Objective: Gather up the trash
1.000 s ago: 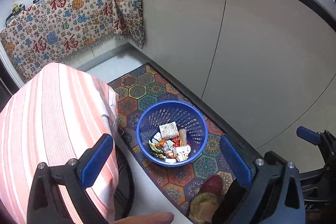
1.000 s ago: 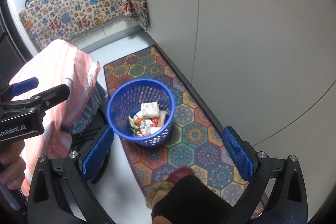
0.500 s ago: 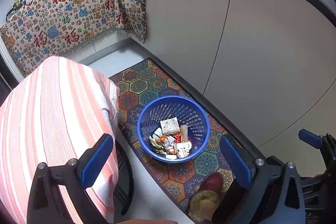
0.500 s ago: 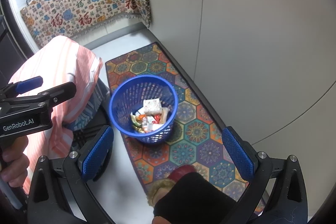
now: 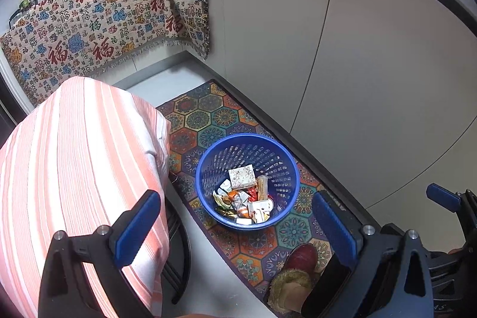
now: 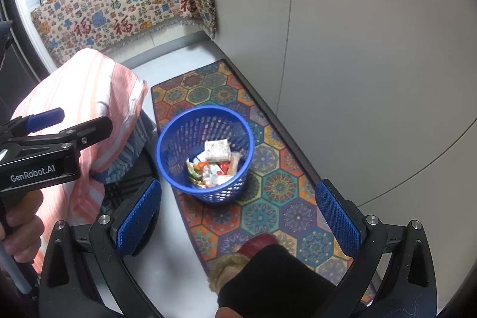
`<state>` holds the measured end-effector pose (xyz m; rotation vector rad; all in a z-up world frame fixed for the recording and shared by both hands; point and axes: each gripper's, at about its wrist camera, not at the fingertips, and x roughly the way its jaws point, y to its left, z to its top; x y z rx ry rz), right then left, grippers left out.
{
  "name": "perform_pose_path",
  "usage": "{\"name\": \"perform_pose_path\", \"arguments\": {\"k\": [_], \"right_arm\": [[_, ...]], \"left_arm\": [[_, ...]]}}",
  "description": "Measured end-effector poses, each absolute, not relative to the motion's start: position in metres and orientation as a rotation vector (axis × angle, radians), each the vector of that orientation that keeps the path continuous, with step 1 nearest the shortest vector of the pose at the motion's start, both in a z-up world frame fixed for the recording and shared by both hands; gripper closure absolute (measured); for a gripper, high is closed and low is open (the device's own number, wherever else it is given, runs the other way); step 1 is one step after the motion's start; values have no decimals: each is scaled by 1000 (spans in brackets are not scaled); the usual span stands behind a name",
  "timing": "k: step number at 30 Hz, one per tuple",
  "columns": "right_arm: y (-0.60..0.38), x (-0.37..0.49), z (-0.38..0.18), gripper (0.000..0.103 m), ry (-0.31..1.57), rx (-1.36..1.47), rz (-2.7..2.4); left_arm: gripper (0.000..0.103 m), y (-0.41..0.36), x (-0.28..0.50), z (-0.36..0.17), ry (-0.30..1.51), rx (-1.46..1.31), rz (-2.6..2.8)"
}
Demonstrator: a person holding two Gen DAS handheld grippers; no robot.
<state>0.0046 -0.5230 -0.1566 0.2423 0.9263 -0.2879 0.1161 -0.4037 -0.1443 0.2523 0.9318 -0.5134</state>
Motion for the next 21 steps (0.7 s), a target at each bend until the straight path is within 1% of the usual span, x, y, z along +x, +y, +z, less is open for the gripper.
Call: {"name": "perform_pose_path", "arguments": {"k": [21], "right_arm": [[-525, 4, -162, 0, 937, 244, -293]], "left_arm": [[0, -411, 115, -145, 937, 252, -528]]}}
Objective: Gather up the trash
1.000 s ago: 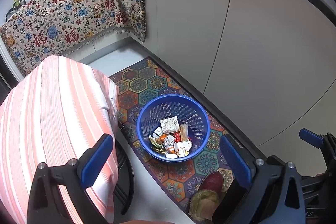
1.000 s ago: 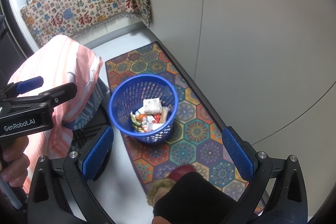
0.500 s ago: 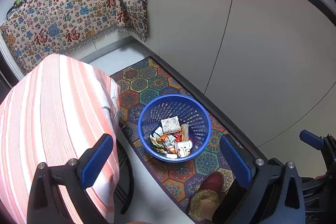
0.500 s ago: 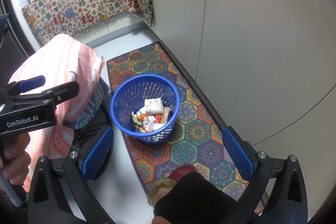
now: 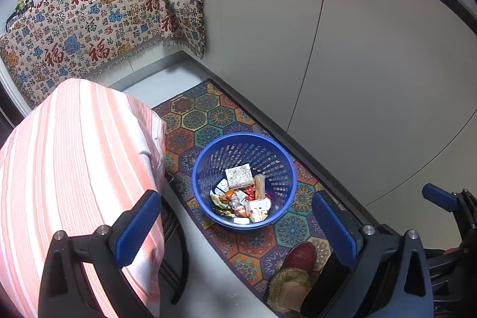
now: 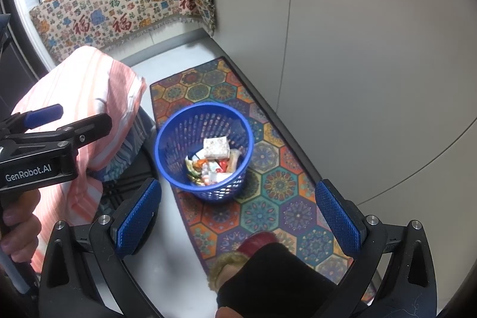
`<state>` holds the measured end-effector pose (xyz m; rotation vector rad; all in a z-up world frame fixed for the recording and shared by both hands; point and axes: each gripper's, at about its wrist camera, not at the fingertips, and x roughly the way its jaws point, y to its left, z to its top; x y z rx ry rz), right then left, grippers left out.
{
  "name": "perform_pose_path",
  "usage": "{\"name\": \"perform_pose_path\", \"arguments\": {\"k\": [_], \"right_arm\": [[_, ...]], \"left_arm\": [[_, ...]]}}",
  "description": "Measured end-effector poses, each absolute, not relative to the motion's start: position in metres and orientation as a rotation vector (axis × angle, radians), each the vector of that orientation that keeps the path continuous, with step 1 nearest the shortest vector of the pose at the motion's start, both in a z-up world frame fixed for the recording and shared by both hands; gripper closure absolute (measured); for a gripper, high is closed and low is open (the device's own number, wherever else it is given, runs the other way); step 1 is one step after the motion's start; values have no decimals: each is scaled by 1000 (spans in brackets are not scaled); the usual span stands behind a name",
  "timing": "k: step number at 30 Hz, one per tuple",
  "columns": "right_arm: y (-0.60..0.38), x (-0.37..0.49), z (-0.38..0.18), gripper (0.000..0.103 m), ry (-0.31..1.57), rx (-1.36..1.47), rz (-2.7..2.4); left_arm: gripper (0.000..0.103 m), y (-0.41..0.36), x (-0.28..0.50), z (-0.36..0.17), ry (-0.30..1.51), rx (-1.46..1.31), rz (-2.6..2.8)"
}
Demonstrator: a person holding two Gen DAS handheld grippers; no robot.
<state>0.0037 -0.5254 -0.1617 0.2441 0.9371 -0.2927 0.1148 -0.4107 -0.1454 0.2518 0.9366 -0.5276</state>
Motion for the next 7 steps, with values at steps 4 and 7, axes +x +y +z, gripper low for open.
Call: {"name": "perform_pose_path", "arguments": {"k": [4, 7], "right_arm": [[-526, 3, -162, 0, 936, 246, -300], [-526, 3, -162, 0, 939, 250, -306]], "left_arm": [[0, -410, 113, -145, 932, 250, -521], [0, -409, 111, -142, 930, 251, -523]]}}
